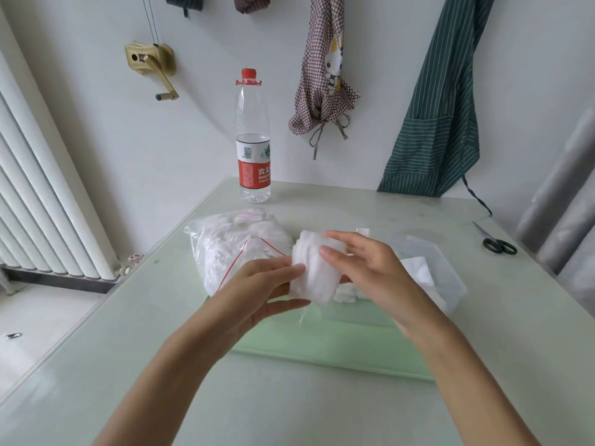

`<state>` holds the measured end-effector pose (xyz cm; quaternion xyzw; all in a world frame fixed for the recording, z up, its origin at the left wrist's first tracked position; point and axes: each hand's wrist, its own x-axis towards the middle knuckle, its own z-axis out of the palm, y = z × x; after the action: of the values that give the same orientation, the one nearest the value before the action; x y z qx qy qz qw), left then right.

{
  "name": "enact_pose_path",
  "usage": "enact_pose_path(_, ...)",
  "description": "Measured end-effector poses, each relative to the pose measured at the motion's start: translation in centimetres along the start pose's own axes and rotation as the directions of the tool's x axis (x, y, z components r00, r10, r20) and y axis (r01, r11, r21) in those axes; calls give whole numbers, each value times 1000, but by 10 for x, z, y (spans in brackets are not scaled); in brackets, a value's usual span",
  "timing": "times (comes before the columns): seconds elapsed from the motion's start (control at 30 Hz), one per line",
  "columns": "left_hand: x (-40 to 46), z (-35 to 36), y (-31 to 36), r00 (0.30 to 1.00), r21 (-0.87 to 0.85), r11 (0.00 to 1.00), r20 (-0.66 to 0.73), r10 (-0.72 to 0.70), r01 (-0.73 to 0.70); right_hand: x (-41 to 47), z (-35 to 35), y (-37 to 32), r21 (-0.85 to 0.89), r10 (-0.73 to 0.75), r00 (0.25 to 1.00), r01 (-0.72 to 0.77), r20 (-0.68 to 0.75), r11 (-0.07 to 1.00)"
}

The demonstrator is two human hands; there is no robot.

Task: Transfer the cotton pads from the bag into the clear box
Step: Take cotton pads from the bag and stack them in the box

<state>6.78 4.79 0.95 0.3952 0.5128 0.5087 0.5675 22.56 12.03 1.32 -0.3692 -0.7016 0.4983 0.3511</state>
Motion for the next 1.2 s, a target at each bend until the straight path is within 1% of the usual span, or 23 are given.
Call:
enact_pose_path(0.03, 4, 3, 1, 1000, -14, 1000, 1, -2, 2, 0, -1, 0, 25, -20, 1000, 21, -24, 999)
enact_pose_path(0.1, 10, 6, 3, 999, -7, 1000, -45, 8, -8, 0, -2, 0, 40, -91, 988, 97, -124, 994)
enact_pose_path(0.17, 17, 9, 5, 997, 91, 995, -59, 50, -44, 2, -6, 3, 14, -151, 960, 158, -238, 987)
enact_pose_path(0.23, 22, 13, 8, 993, 220, 971, -57, 105, -91, 4, -10, 2, 23, -160, 940, 175, -302, 984)
enact_pose_path(0.3, 30, 17, 14, 984, 301, 945, -76, 160, -130, 6, -16, 2, 39, -147, 941, 167, -306, 985)
enact_pose_path(0.37, 39, 23, 22, 976, 343, 925, -81, 200, -161, 7, -25, 1, 44, -136, 948, 155, -286, 987)
enact_pose_path(0.5, 61, 36, 39, 972, 401, 889, 11, 234, -219, 8, -53, -1, 14, -176, 932, 190, -316, 982)
enact_pose_path(0.57, 77, 46, 48, 964, 416, 874, 28, 264, -251, 8, -77, 1, -40, -183, 919, 180, -349, 983)
enact_pose_path(0.63, 97, 55, 54, 958, 453, 852, 18, 285, -262, 9, -107, 12, -193, -161, 919, 95, -360, 977)
enact_pose_path(0.67, 106, 58, 54, 956, 488, 832, 21, 292, -265, 10, -121, 19, -295, -118, 934, 15, -336, 955)
enact_pose_path(0.7, 116, 62, 53, 955, 538, 800, 33, 294, -265, 10, -134, 27, -383, -46, 953, -76, -300, 921)
enact_pose_path(0.77, 138, 72, 46, 962, 667, 703, 77, 261, -245, 9, -157, 42, -488, 151, 965, -240, -215, 839)
enact_pose_path(0.83, 152, 82, 37, 981, 788, 588, 103, 163, -181, 7, -164, 50, -528, 337, 934, -348, -121, 775)
enact_pose_path(0.87, 157, 87, 32, 988, 820, 552, 109, 107, -150, 5, -165, 51, -523, 399, 914, -377, -76, 764)
enact_pose_path(0.93, 165, 98, 24, 990, 853, 503, 124, 62, -138, 3, -163, 52, -487, 453, 891, -400, -10, 776)
enact_pose_path(1.07, 172, 117, 18, 980, 910, 368, 159, 118, -192, -1, -166, 54, -464, 453, 888, -368, 81, 806)
enact_pose_path(1.13, 175, 126, 16, 979, 914, 350, 190, 75, -204, -3, -169, 58, -492, 474, 873, -365, 115, 790)
enact_pose_path(1.2, 176, 129, 14, 979, 909, 367, 201, 25, -195, -1, -168, 61, -537, 484, 864, -345, 140, 770)
